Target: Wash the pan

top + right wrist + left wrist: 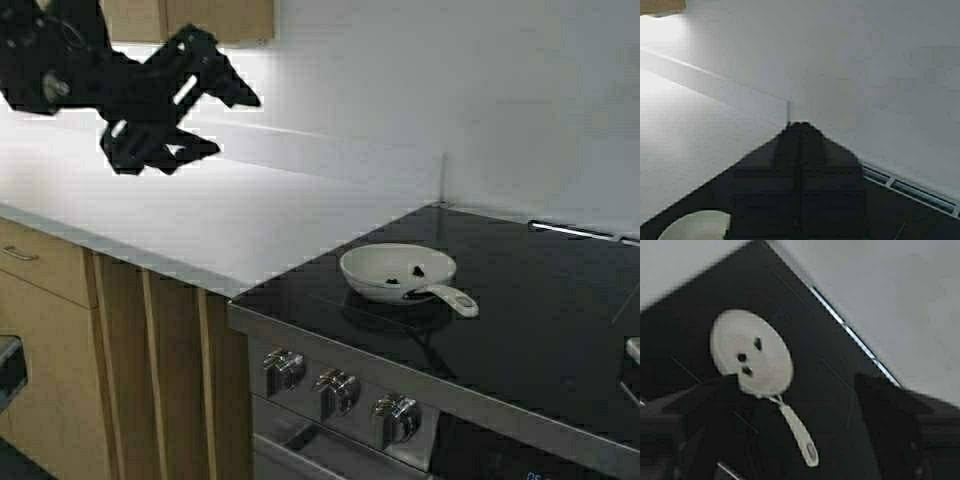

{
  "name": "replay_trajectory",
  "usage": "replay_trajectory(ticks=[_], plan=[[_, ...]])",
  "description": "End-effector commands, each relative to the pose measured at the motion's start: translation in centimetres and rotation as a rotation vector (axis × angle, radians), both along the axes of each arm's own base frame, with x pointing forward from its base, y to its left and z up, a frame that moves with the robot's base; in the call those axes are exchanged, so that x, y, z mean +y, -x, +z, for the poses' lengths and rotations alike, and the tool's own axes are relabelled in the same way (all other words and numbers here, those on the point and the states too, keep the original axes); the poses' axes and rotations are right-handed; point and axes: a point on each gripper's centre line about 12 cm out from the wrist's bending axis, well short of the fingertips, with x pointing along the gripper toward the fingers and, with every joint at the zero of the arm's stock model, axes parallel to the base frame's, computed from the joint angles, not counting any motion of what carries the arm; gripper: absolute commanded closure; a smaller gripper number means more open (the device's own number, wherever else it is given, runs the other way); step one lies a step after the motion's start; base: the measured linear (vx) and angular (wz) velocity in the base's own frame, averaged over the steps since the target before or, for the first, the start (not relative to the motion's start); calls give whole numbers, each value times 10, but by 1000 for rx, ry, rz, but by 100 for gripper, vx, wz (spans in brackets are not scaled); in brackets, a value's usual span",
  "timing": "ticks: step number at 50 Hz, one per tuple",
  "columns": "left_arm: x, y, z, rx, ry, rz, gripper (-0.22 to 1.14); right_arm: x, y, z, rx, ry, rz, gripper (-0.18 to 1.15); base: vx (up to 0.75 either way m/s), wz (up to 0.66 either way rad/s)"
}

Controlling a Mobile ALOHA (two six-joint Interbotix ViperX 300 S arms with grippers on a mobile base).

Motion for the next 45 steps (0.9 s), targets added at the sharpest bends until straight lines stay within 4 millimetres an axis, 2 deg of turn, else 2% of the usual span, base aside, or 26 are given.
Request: replay_trajectory(ticks=[1, 9, 18, 30, 45], plan=[[-36, -18, -30, 36, 104, -76, -9, 0, -2, 3, -5, 0, 2, 90, 0, 0], [-76, -34, -78, 118, 239, -155, -9, 0, -2, 2, -3, 0, 2, 90, 0, 0], [-105, -47, -123, 206, 325, -181, -9, 0, -2, 1, 0, 0, 2, 90, 0, 0], [-135, -64, -158, 270, 421, -189, -9, 0, -1, 0, 3, -2, 2, 90, 0, 0], [-173, -84, -176, 312, 472, -195, -9, 0, -1, -1, 5, -2, 2, 90, 0, 0]])
